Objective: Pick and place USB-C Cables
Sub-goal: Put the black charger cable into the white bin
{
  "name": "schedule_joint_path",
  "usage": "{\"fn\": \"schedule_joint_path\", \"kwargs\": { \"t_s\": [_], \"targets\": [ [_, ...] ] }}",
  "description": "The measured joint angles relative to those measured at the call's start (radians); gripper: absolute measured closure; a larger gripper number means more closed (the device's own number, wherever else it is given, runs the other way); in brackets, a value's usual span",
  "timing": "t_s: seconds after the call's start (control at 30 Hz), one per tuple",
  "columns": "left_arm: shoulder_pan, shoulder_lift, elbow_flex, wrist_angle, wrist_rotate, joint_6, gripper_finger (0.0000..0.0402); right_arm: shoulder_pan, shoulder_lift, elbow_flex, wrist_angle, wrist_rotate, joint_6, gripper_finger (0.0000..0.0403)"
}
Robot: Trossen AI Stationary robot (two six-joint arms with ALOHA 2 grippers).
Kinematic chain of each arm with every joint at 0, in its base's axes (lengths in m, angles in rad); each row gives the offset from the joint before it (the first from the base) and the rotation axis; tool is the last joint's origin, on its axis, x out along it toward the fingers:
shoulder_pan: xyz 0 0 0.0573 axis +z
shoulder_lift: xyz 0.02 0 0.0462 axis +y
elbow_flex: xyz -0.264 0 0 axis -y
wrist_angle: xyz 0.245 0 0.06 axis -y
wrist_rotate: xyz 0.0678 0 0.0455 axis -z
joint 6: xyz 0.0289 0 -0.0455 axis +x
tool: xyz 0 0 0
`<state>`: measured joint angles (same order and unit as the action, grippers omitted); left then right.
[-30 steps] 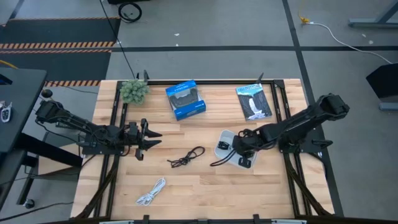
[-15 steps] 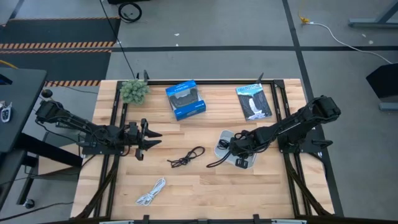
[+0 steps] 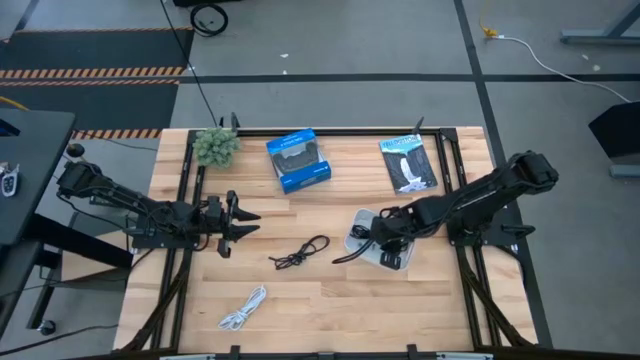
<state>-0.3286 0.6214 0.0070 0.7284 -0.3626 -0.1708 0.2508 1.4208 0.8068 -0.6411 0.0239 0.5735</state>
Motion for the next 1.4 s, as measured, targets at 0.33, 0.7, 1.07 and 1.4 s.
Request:
{"fn": "schedule_joint_path", "kwargs": {
  "t_s": [0.33, 0.7, 1.07, 1.4],
  "targets": [
    [0.0, 0.0, 0.0, 0.001, 0.0, 0.0, 0.0269, 0.0, 0.0, 0.117, -0.157, 0.038, 0.0, 0.0228],
    [0.0, 0.0, 0.0, 0.0, 0.0, 0.0, 0.0269, 0.028, 0.09, 0.306, -0.07, 0.121, -0.177, 0.0219],
    [0.0, 0.0, 0.0, 0.001, 0.0, 0.0, 0.0269, 0.061, 0.377, 0.567, -0.002, 0.12, -0.436, 0.0218],
    [0.0, 0.0, 0.0, 0.001, 0.0, 0.0, 0.0269, 0.049, 0.615, 0.818, 0.03, 0.113, -0.709, 0.0153]
  ]
}}
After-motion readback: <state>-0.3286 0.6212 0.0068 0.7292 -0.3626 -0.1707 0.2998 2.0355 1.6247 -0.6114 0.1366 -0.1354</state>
